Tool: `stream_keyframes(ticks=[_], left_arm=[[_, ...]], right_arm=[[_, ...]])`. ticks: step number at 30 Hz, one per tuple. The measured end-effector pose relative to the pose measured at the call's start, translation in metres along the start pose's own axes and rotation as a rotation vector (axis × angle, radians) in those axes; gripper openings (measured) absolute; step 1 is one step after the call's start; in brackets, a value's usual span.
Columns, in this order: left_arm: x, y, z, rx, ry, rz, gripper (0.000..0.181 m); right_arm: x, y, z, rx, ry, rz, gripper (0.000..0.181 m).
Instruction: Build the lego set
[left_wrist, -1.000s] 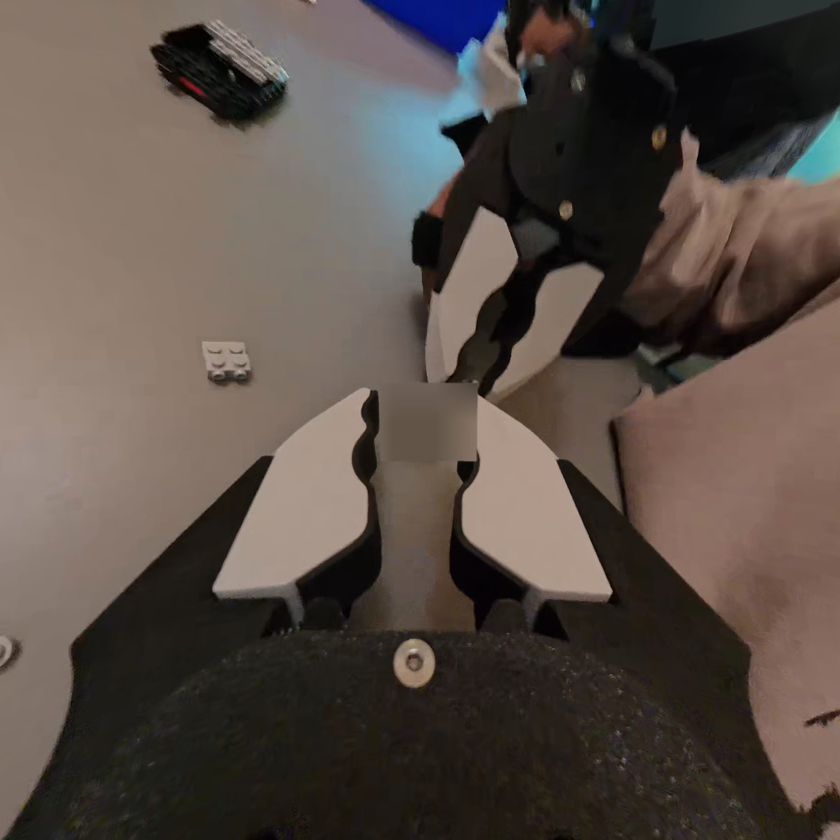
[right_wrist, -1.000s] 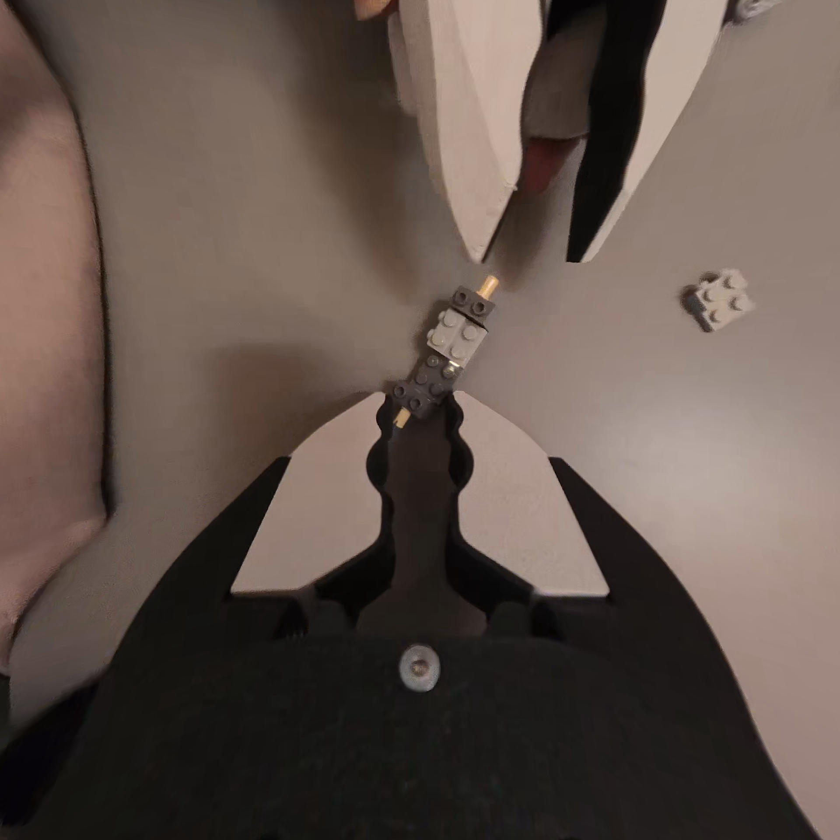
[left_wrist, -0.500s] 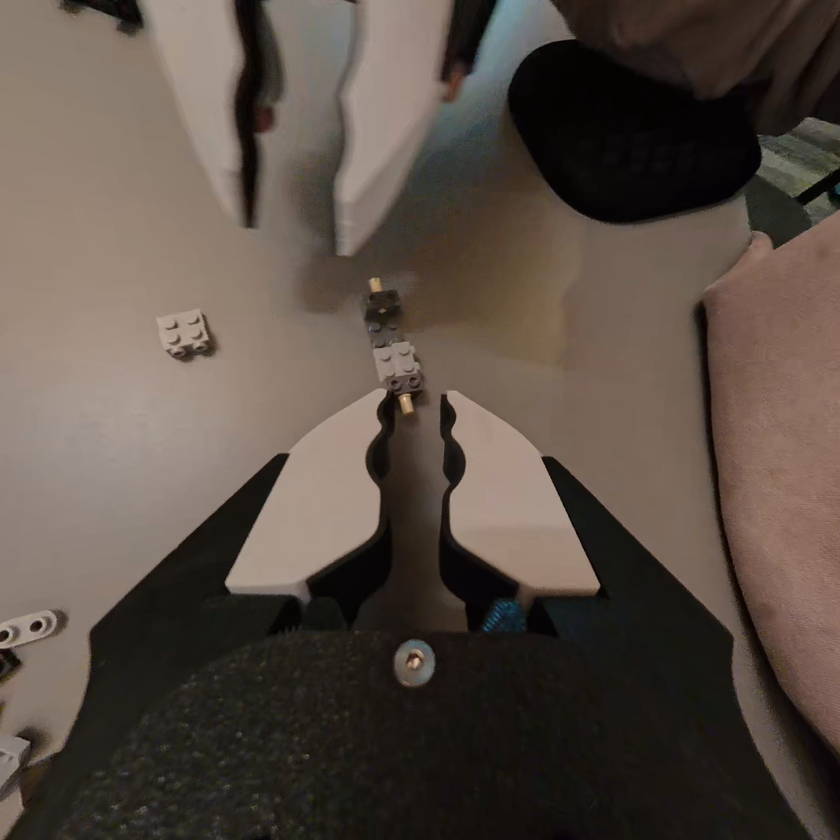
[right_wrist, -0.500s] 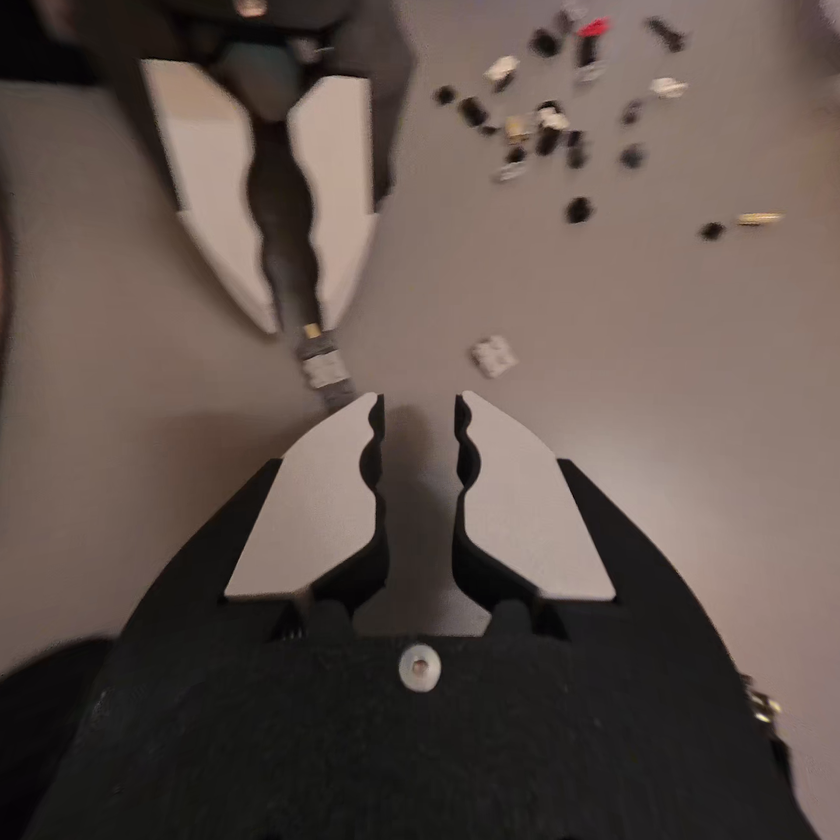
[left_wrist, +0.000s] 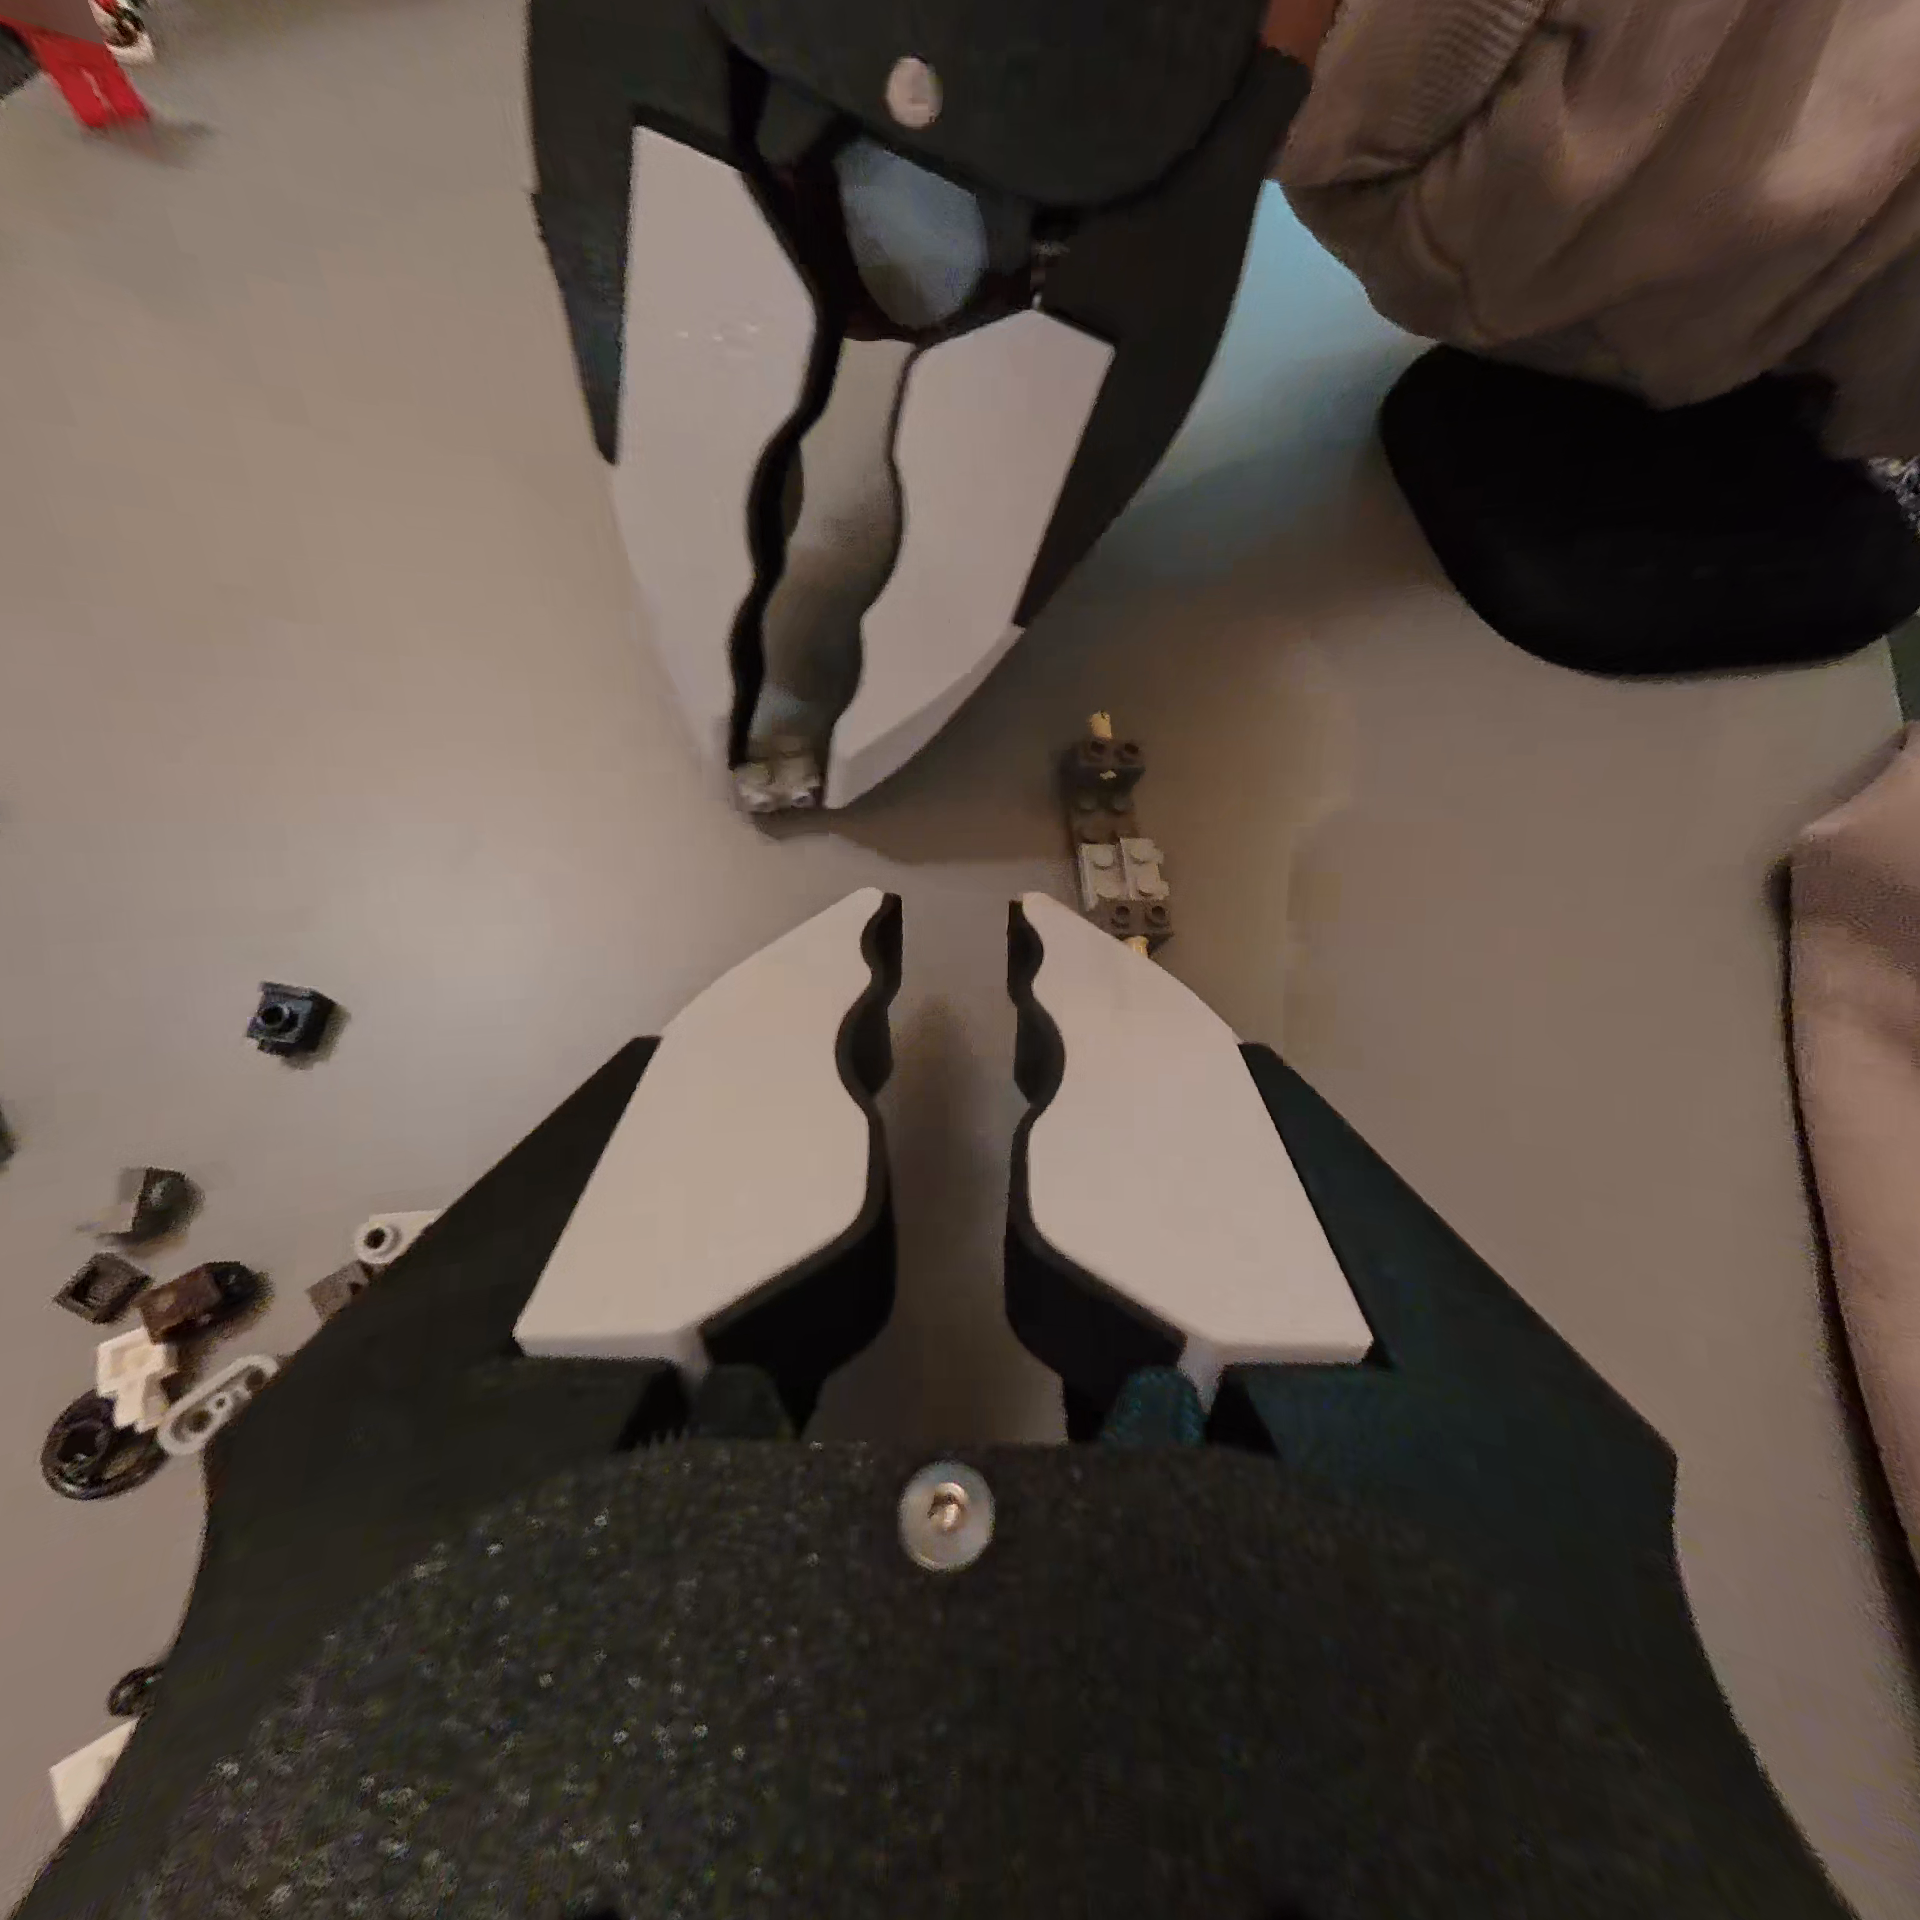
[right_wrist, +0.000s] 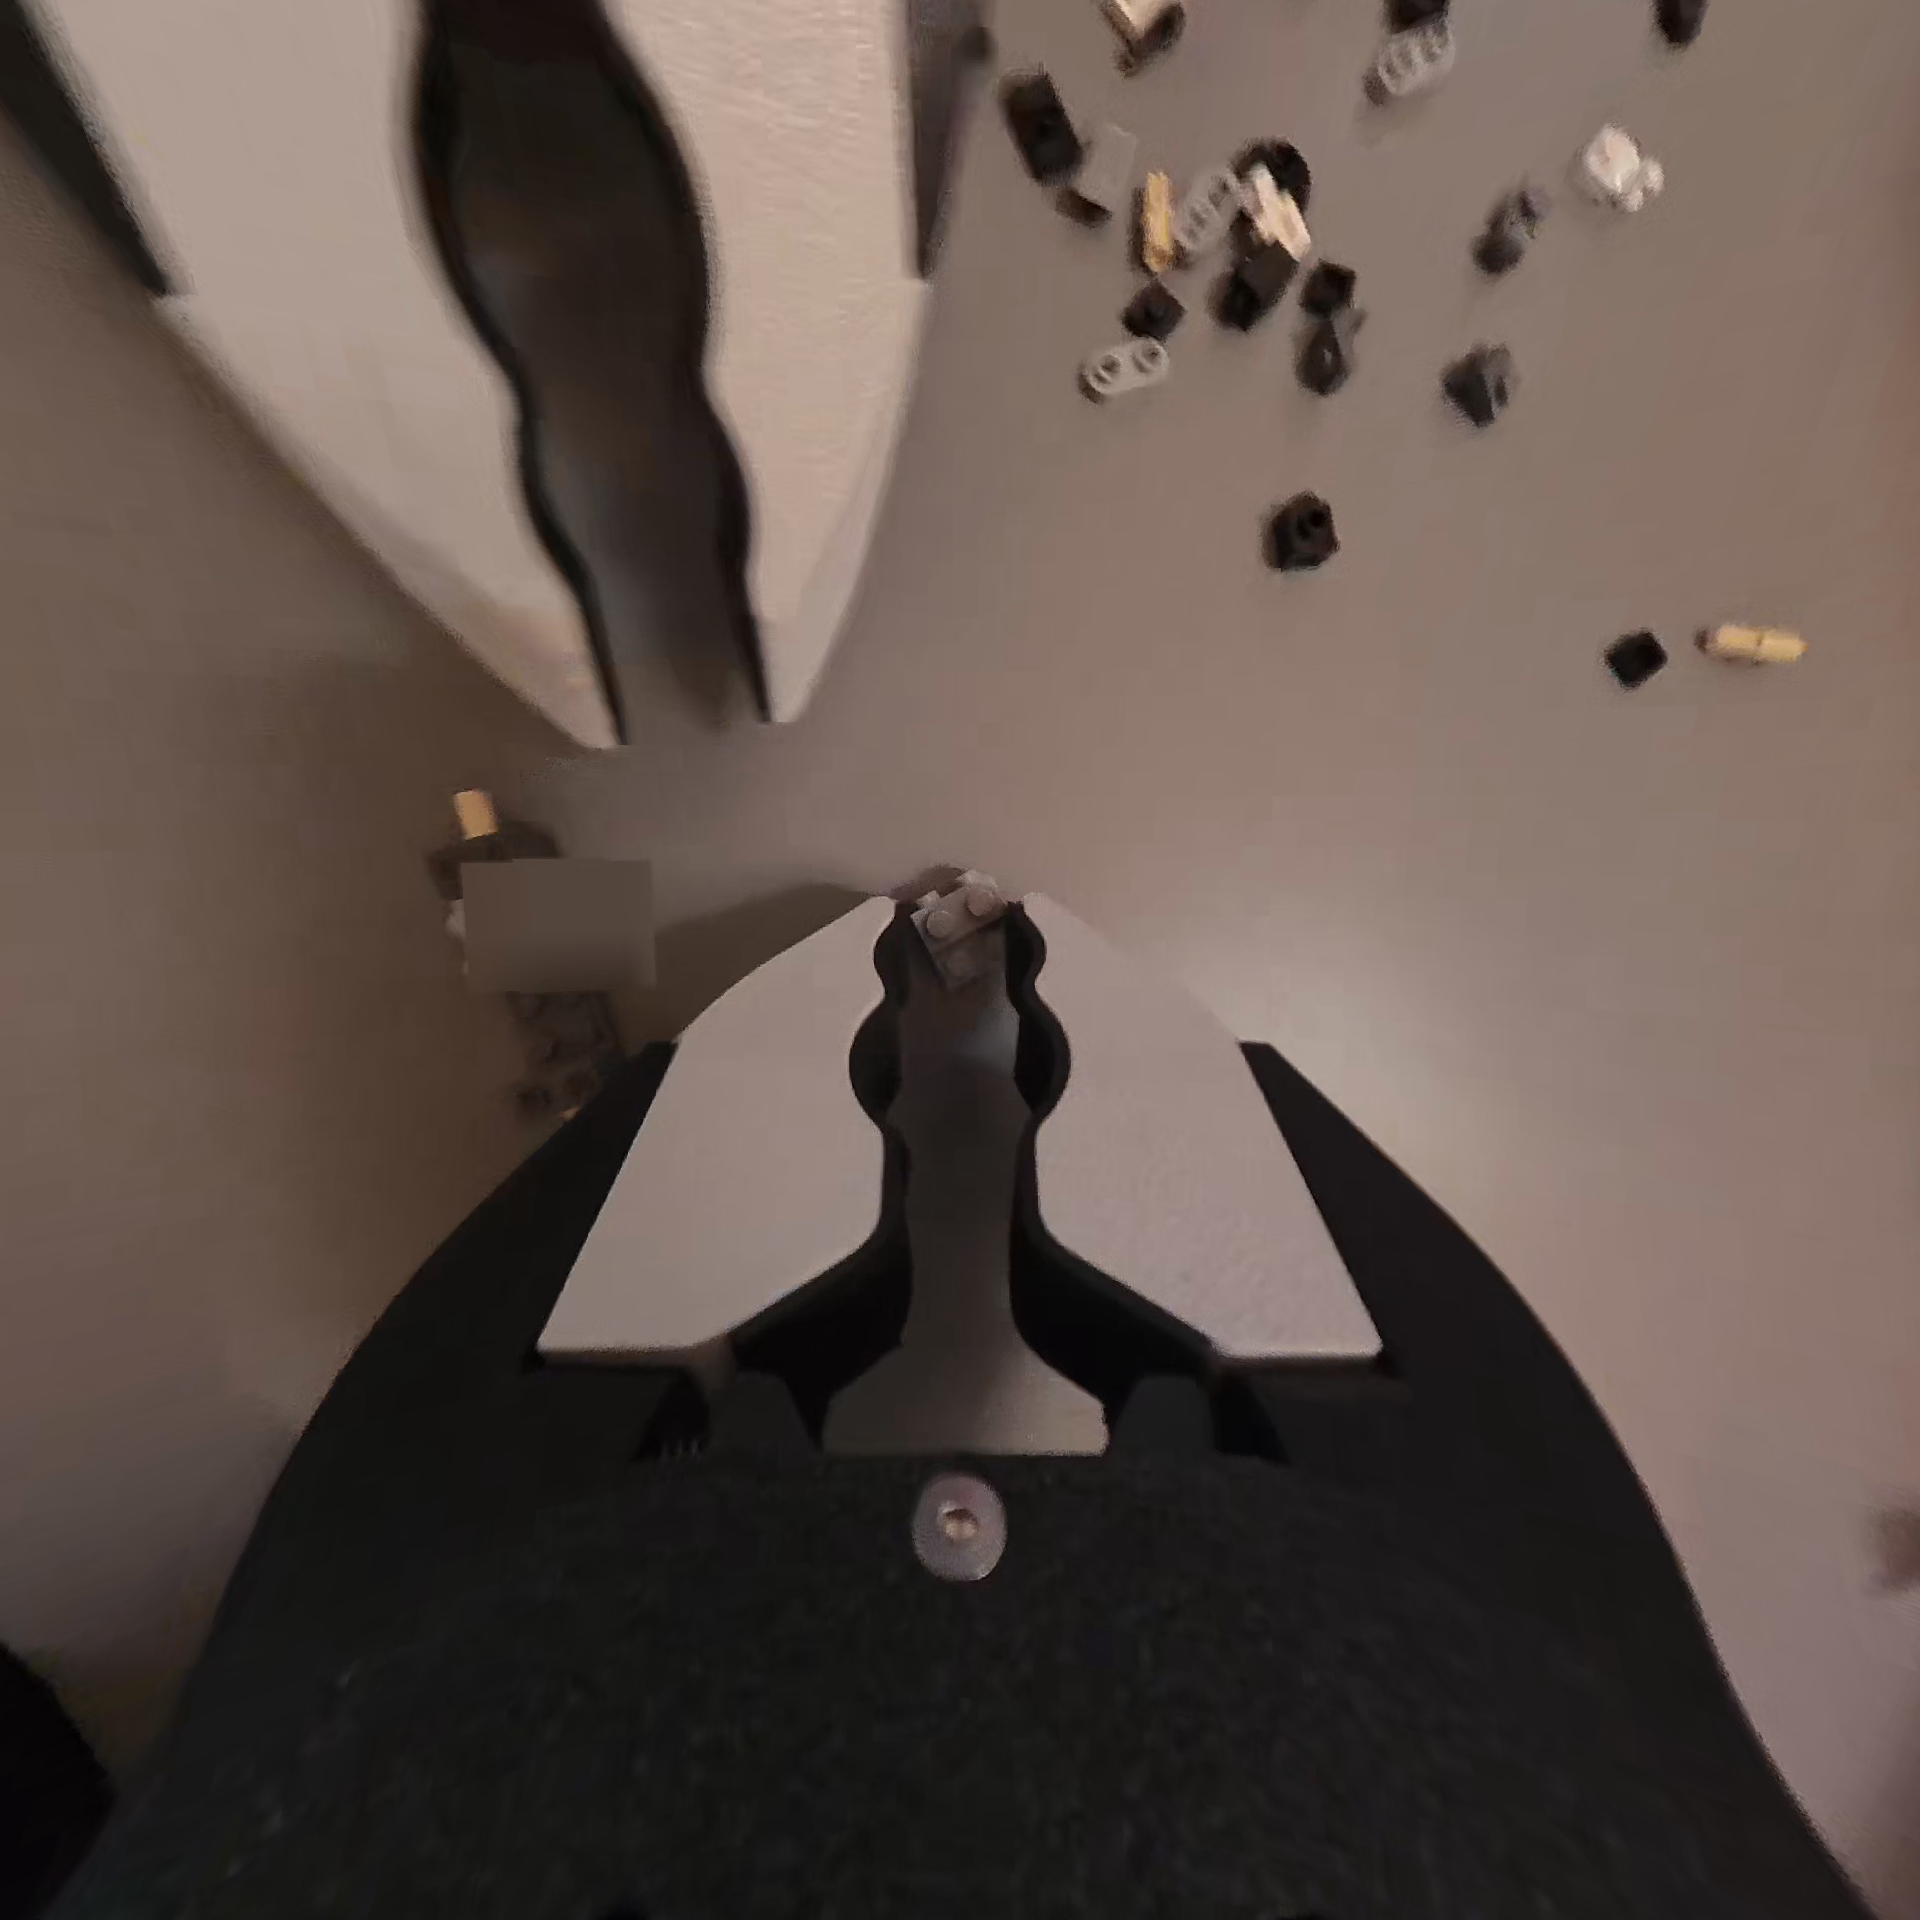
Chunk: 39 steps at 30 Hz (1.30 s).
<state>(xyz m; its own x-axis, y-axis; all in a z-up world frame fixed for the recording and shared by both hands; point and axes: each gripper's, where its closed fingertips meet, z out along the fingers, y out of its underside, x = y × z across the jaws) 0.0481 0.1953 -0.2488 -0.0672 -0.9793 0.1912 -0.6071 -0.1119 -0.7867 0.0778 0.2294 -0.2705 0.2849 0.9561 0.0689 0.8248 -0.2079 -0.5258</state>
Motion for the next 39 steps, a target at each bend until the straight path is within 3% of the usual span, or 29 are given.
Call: stream_keyframes(ticks=[4,8,11,15,20,32,39], left_arm=[[0.007,-0.007,0.0,0.059,0.066,-0.012,0.022],[0.035,-0.017,-0.003,0.132,0.29,-0.076,0.024],[0.059,-0.027,-0.012,0.19,0.506,-0.19,0.026],[0.073,-0.04,-0.023,0.253,0.67,-0.319,0.023],[0.063,-0.044,-0.016,0.266,0.642,-0.455,0.011],[0.025,-0.064,-0.013,0.49,0.465,-0.693,0.007],[0.023,-0.071,-0.016,0.566,0.436,-0.733,0.008]], right_arm=[[-0.028,-0.02,-0.024,0.144,-0.063,-0.182,0.017],[-0.06,-0.038,-0.051,0.21,-0.071,-0.354,0.017],[-0.076,-0.046,-0.062,0.203,-0.041,-0.473,0.017],[-0.087,-0.049,-0.067,0.161,-0.036,-0.552,0.017],[-0.082,-0.047,-0.065,0.116,0.012,-0.55,0.017],[-0.041,-0.049,-0.083,0.3,0.463,-0.078,0.016],[-0.038,-0.047,-0.081,0.339,0.567,0.06,0.012]])
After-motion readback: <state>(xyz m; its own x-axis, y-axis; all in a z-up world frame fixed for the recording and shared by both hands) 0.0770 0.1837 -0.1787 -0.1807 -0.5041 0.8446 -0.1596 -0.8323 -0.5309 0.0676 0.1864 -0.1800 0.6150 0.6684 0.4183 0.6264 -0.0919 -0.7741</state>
